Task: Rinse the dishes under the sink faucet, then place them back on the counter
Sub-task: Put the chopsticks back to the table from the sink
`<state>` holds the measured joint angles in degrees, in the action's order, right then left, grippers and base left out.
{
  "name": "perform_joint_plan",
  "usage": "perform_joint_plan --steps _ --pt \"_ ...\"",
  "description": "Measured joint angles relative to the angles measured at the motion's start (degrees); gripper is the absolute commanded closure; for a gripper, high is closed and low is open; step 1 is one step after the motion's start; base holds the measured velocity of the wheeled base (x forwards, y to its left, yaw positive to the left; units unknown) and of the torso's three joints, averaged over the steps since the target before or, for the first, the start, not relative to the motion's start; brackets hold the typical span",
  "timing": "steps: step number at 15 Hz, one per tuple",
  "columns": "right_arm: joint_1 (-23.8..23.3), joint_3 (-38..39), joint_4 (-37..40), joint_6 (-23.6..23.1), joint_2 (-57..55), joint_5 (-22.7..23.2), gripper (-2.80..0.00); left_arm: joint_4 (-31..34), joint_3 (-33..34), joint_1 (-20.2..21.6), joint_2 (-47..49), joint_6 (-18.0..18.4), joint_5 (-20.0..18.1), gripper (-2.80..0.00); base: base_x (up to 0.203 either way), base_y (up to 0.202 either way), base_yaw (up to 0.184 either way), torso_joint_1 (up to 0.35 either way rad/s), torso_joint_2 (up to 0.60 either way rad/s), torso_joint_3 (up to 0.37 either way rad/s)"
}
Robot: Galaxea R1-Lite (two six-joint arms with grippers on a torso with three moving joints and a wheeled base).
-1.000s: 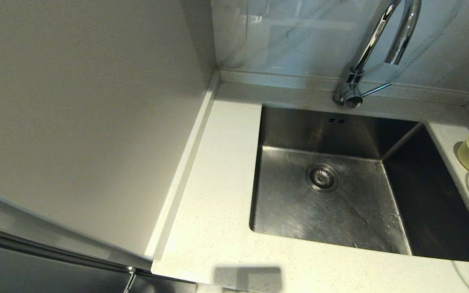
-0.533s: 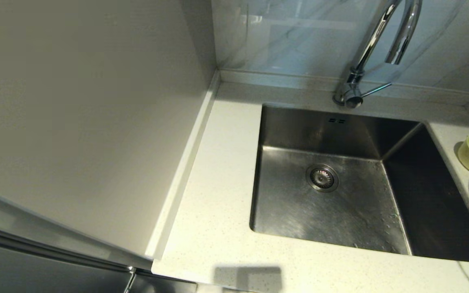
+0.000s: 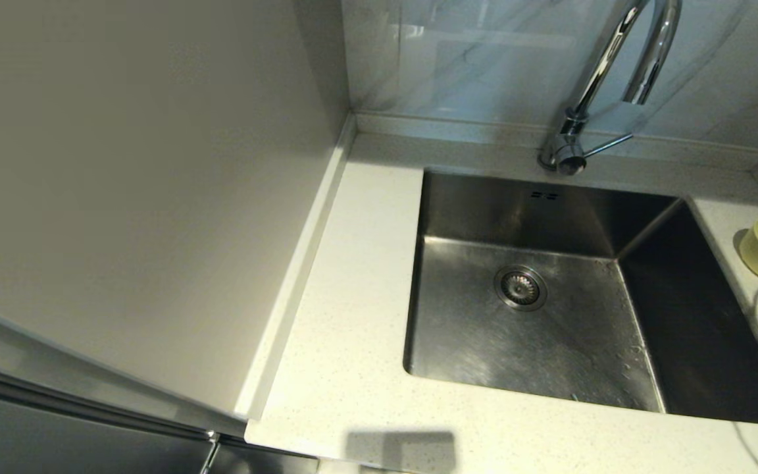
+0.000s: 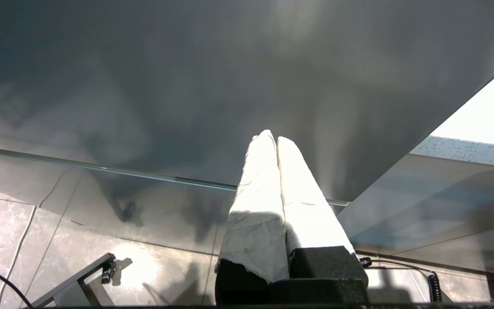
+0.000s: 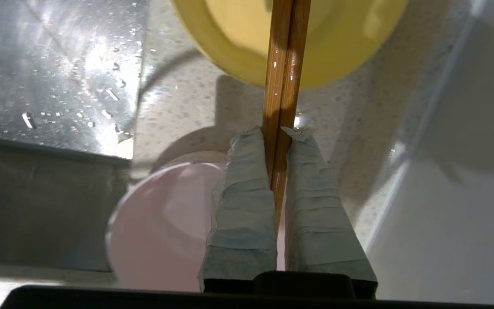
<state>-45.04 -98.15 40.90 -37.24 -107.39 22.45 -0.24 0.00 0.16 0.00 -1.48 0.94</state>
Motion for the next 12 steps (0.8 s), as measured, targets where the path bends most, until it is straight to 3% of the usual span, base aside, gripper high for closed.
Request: perform_joint_plan --steps 7,12 --pt "2.2 2.9 0.0 4.7 0.1 -2.1 0.0 0.0 0.0 0.0 0.0 0.0 0.0 0.0 0.0 0.0 0.0 0.0 0.0 0.0" --pt "2.3 0.9 -0.4 7.2 -0.5 -2.7 0.0 0.0 0.0 0.0 0.0 0.0 0.0 0.0 0.0 0.0 0.0 0.0 0.0 0.0"
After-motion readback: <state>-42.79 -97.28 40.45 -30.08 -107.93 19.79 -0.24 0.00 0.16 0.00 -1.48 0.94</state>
